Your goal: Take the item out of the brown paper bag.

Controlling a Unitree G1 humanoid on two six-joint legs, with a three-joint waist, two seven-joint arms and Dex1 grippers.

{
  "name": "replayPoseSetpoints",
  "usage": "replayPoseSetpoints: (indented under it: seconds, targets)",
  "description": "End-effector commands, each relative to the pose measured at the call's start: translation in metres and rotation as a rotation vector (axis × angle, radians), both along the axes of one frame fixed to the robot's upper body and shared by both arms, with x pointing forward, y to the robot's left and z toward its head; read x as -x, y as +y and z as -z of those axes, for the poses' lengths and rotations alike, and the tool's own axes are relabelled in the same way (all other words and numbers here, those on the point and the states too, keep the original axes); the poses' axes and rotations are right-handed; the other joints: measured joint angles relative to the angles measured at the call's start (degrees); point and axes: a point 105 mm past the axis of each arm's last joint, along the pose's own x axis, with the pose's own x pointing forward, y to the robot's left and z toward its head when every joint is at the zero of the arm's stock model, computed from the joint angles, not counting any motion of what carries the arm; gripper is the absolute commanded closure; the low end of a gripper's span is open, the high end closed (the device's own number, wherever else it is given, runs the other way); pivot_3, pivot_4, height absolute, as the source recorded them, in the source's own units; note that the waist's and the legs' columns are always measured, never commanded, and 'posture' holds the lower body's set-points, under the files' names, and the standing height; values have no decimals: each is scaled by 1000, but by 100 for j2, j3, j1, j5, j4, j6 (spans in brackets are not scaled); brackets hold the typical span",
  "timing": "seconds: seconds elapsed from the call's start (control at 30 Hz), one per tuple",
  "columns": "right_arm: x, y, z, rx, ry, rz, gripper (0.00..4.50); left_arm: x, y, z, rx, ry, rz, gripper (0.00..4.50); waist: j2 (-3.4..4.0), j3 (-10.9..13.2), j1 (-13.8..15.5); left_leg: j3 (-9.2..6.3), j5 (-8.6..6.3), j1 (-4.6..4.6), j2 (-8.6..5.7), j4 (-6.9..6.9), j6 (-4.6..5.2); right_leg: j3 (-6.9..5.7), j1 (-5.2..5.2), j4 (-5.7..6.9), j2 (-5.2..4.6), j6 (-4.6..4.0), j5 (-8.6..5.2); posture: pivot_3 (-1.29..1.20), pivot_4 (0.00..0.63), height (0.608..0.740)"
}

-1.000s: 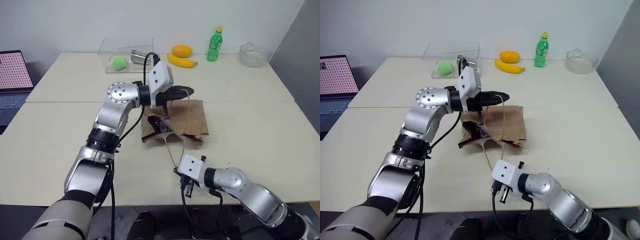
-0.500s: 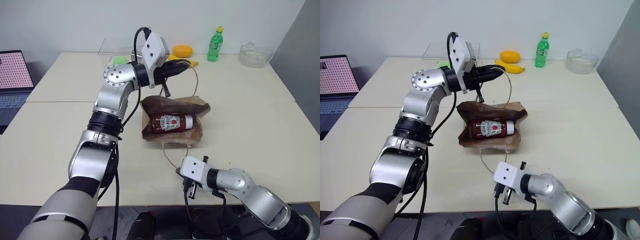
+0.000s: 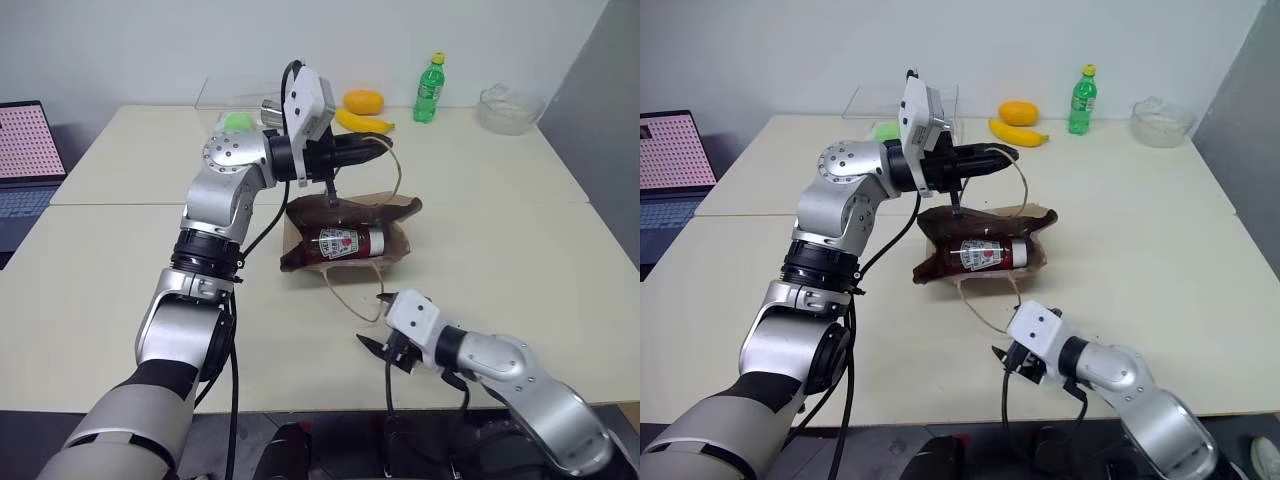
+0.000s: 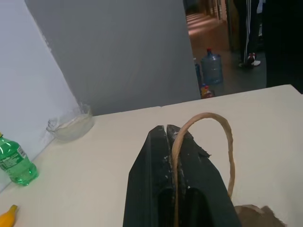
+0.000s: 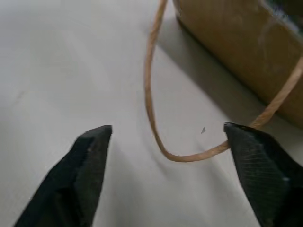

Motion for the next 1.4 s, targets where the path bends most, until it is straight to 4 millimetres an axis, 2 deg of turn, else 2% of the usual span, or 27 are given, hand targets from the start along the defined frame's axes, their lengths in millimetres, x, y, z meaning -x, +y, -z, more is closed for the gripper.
replayPoseSetpoints:
  seconds: [0.03, 0.2, 0.37, 0.47, 0.6, 0.67, 0.7, 0.8, 0.93, 1.13, 1.4]
  targets:
    - [15, -5, -23, -48, -9, -59, 680, 11, 1, -15, 39, -28, 39, 4500, 0, 0, 4, 1, 0, 1, 0, 0, 0, 0, 0, 0, 0, 1, 0, 0, 150, 740]
    - [30, -25, -40, -118, 77, -92, 680, 19, -1, -14, 42, 7, 88, 4500, -2, 1, 9, 2, 0, 1, 0, 0, 1, 0, 3, 0, 0, -8, 5, 0, 150, 740]
    - [15, -20, -82, -226, -12, -123, 680, 33, 1, -12, 30, 78, 161, 4500, -3, 2, -67, 7, 0, 9, 5, 2, 1, 5, 3, 8, 3, -8, 5, 0, 150, 740]
    - [3, -14, -93, -169, -60, -119, 680, 37, 3, -11, 30, 100, 166, 4500, -2, 2, -87, 4, 0, 9, 7, 1, 1, 3, 3, 7, 5, -9, 5, 0, 150, 740]
    - [-27, 0, -90, -73, -101, -80, 680, 36, 6, -14, 49, 136, 158, 4500, -2, 2, -99, 5, 0, 3, 4, 0, 1, 3, 0, 2, 3, -9, 5, 0, 150, 740]
    - [-40, 11, -82, -2, -117, -87, 680, 36, 8, -11, 40, 141, 154, 4500, -2, 2, -118, 6, 0, 4, 4, -1, 1, 4, -2, 3, 2, -9, 5, 0, 150, 740]
    - [-44, 15, -77, 31, -120, -98, 680, 36, 9, -9, 37, 142, 152, 4500, -2, 2, -125, 7, 0, 4, 5, 0, 0, 5, -4, 5, 3, -9, 5, 0, 150, 740]
    - [-51, 25, -62, 98, -133, -120, 37, 36, 9, -6, 35, 145, 147, 4500, -2, 2, -124, 5, 1, 0, 5, -1, -1, 3, -5, 3, 2, -9, 5, 0, 150, 740]
    - [-65, 34, -52, 217, -230, -130, 12, 36, 10, -5, 40, 147, 137, 4500, -2, 2, -127, 6, 1, -5, -2, 1, -2, 4, -8, 1, -6, -9, 6, 0, 150, 740]
    - [-91, 46, -47, 380, -408, -123, 12, 31, 14, -9, 78, 162, 98, 4500, -2, 2, -130, 6, 2, 0, 2, 1, -3, 3, -9, 6, -2, -9, 6, 0, 150, 740]
    - [-103, 53, -28, 561, -501, -166, 12, 25, 20, -18, 119, 189, 63, 4500, -2, 2, -131, 6, 13, -3, -1, 1, -23, 4, -12, 5, -4, -10, 6, 0, 150, 740]
